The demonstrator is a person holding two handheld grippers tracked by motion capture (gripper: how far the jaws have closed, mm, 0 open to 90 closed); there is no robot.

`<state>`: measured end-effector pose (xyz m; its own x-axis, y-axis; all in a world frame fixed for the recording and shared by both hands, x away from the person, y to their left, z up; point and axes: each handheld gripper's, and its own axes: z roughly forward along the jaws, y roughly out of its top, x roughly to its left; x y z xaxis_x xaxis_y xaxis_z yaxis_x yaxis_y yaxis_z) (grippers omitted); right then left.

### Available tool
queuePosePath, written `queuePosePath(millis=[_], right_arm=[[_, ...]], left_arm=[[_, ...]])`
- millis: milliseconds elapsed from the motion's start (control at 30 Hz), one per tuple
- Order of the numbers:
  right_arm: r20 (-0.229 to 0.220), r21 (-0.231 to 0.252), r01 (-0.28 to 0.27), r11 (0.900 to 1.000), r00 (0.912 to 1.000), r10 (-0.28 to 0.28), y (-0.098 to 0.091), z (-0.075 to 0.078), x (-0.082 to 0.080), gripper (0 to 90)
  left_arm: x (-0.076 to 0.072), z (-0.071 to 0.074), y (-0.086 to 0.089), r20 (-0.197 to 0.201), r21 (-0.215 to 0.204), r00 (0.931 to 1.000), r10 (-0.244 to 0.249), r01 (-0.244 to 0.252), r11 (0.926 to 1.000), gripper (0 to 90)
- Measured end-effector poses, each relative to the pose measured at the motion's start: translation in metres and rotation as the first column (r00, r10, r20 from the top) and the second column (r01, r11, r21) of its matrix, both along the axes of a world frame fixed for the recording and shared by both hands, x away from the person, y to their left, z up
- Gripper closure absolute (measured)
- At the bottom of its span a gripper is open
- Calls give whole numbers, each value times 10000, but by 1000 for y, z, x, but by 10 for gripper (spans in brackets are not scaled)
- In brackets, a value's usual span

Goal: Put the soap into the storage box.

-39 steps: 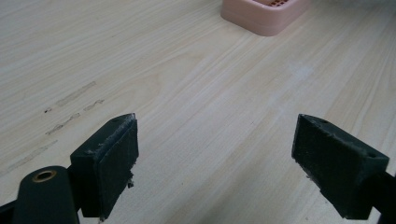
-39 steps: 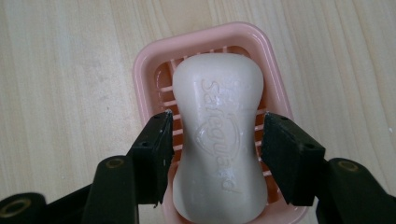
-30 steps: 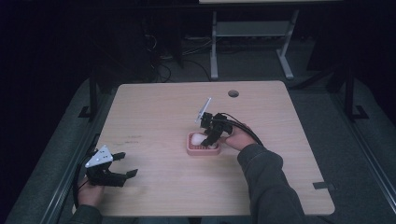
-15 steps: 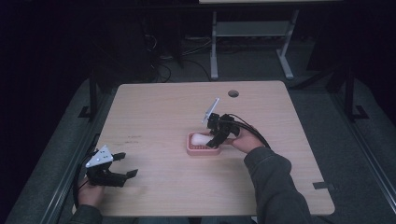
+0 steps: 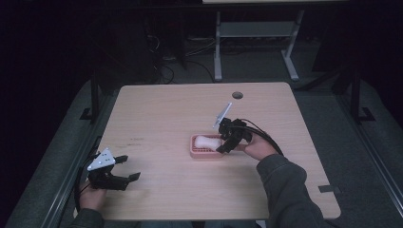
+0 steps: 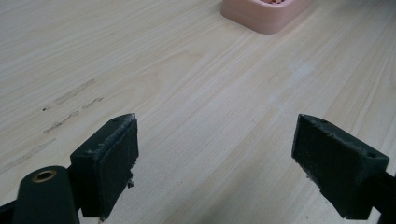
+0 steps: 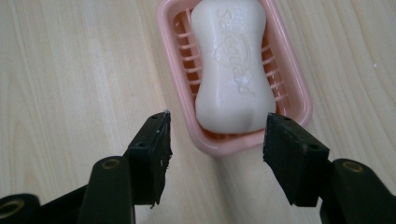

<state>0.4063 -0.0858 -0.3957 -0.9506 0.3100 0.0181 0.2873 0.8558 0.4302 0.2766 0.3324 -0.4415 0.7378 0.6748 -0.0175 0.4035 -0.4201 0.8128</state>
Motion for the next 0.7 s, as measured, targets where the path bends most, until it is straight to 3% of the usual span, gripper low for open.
queuePosePath(millis=[167, 333, 700], right_arm=[[110, 112, 33, 9999, 9999, -34, -8, 2, -8, 408], [26, 14, 147, 9999, 9999, -147, -18, -3, -15, 405], [34, 357, 486, 9982, 9988, -487, -46, -15, -38, 402]], left_arm=[[0, 0, 0, 11, 19, 10000, -17, 17, 10000, 139], [0, 0, -1, -19, 30, 10000, -24, 24, 10000, 139], [0, -1, -1, -55, 50, 10000, -16, 17, 10000, 139]])
